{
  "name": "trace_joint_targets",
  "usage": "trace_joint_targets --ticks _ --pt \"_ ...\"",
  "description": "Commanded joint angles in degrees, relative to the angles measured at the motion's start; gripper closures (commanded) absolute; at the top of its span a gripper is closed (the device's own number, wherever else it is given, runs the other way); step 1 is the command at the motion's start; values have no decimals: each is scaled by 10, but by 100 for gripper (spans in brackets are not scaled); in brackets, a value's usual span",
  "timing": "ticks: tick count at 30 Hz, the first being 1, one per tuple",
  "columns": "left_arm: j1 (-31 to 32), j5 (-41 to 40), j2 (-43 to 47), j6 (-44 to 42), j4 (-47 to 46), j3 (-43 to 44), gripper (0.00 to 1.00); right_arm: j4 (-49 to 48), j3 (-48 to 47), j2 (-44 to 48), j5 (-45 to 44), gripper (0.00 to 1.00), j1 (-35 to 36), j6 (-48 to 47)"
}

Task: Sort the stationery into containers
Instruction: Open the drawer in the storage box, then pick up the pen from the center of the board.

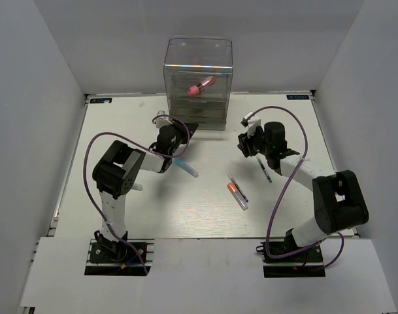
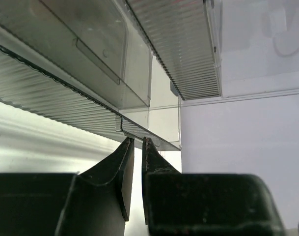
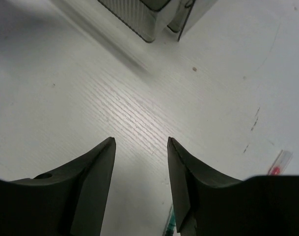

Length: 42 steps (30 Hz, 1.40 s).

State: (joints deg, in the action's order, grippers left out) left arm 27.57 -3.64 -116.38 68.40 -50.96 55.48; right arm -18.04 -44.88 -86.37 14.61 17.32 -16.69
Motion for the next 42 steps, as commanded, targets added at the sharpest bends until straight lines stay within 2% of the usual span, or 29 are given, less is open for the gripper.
trace_joint_targets --ticks 1,3,4,5,7,8,10,12,13,14,19,28,30,33,35,38,41,42 --pt "5 7 38 -13 53 -11 94 56 -25 -9 -33 46 -3 17" --pt "5 12 38 -13 94 5 71 85 -40 -16 -43 46 -2 14" --pt "5 12 38 -13 111 13 45 97 -45 -20 -50 44 -2 10" --pt "5 12 38 -13 126 26 38 133 -52 -30 -55 43 -2 5" --pt "5 7 51 -13 144 26 27 165 -71 -39 -75 43 -3 0" --pt "5 -1 56 -13 144 26 18 178 -74 -44 -80 43 -3 -5" --pt "5 -8 69 -19 163 26 17 180 -71 -45 -97 43 -4 -15" --pt "5 -14 82 -27 174 26 9 201 -62 -43 -111 43 -3 -18" --pt "5 -14 87 -27 183 20 9 203 -60 -42 -120 43 -3 -18" --pt "5 -8 92 -27 204 20 3 205 -57 -42 -128 43 -3 -18" --pt "-1 5 133 -32 280 20 0 227 -56 -52 -165 43 -5 -17" --pt "-6 -6 163 -48 590 116 0 254 -52 -57 -199 43 -18 -15" --pt "-6 -1 163 -24 663 140 0 262 -51 -62 -200 43 -25 -17" --pt "-12 21 157 -17 681 148 0 288 -64 -76 -163 44 -41 -19" --pt "-12 26 164 -11 675 141 0 312 -76 -87 -155 48 -51 -19" --pt "-12 19 170 -11 688 150 0 331 -84 -95 -84 52 -61 -26" --pt "-12 19 157 -11 755 196 0 354 -97 -109 -44 61 -67 -32" --pt "-12 28 139 -11 774 227 0 366 -100 -118 -35 68 -70 -36"
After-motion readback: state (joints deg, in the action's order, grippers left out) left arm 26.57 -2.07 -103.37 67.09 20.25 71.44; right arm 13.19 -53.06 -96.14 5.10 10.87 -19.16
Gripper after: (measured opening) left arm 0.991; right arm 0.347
